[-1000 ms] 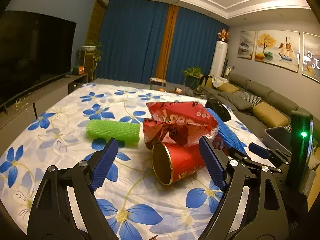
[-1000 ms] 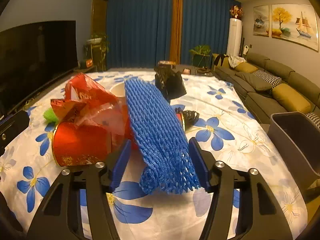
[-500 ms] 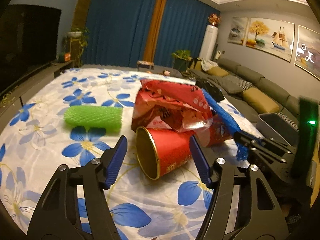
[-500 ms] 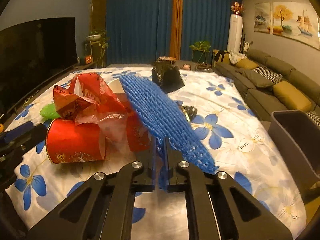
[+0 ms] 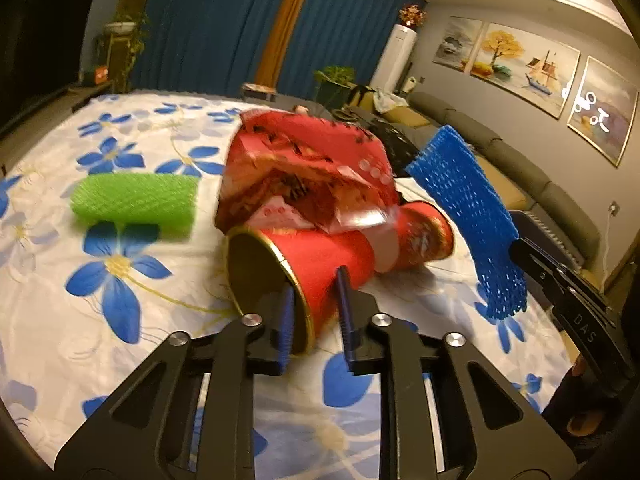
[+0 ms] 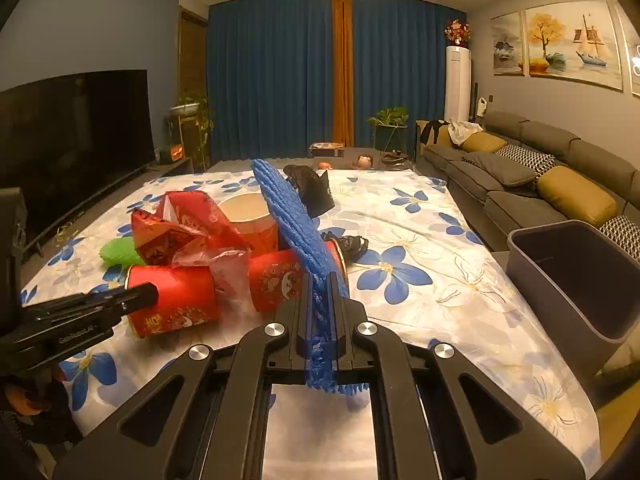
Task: Collect trash
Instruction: 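Grasp the red paper can by its rim with the left gripper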
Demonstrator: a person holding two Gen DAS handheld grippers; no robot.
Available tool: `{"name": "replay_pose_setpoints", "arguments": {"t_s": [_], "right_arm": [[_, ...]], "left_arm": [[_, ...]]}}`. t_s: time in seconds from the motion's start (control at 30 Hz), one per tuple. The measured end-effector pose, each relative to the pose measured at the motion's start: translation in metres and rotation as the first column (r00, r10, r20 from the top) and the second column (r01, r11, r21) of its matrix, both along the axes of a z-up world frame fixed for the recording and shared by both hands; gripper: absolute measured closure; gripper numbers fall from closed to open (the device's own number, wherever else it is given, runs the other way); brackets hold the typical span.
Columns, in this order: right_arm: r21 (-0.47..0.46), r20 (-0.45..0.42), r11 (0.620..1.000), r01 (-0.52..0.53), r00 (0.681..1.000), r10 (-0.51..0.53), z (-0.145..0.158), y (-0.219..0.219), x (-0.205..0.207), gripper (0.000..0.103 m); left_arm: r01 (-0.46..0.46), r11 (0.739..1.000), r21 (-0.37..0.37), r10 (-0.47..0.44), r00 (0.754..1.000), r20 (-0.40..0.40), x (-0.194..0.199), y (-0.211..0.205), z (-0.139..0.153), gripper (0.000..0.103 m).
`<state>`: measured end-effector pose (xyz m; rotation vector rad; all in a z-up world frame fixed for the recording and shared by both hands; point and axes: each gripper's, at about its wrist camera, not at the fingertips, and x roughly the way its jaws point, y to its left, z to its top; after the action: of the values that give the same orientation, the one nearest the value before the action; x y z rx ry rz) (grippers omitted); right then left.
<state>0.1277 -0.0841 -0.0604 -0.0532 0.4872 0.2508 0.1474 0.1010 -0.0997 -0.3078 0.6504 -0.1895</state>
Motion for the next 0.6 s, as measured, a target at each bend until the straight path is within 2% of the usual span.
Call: {"name": "replay_pose_setpoints", "arguments": {"t_s": [0.07, 0.1, 0.17, 0.43, 0.6], "right_arm": [[0.007, 0.002, 1.000, 0.004, 1.000, -0.004, 0.001, -0.003, -0.003, 0.096], [0.013, 0.001, 1.000, 0.008, 1.000, -0.008, 0.002, -0.006, -0.005, 0.096], [0.020, 0.002, 1.000, 0.011, 1.000, -0.011, 0.002, -0.009, -0.009, 0.096], [0.034, 0.026, 0.999, 0.024, 0.999, -0.025, 0.010, -0.021, -0.025, 0.096], [0.045, 0.046, 0.998, 0.033, 0.998, -0.035, 0.017, -0.030, -0.033, 0.096]], "left_arm": [[0.026, 1.000, -0.017, -0.026, 1.000, -0.004, -0.001, -0.003, -0.002, 0.099], [0.034, 0.999, -0.017, -0.034, 0.999, -0.003, -0.003, -0.006, -0.001, 0.101], [0.039, 0.999, 0.003, -0.039, 0.999, 0.014, -0.007, -0.011, 0.001, 0.101], [0.075, 0.997, -0.003, -0.074, 0.992, 0.102, -0.050, -0.026, 0.024, 0.101], [0.067, 0.996, 0.053, -0.075, 0.983, 0.169, -0.070, -0.038, 0.046, 0.101]]}}
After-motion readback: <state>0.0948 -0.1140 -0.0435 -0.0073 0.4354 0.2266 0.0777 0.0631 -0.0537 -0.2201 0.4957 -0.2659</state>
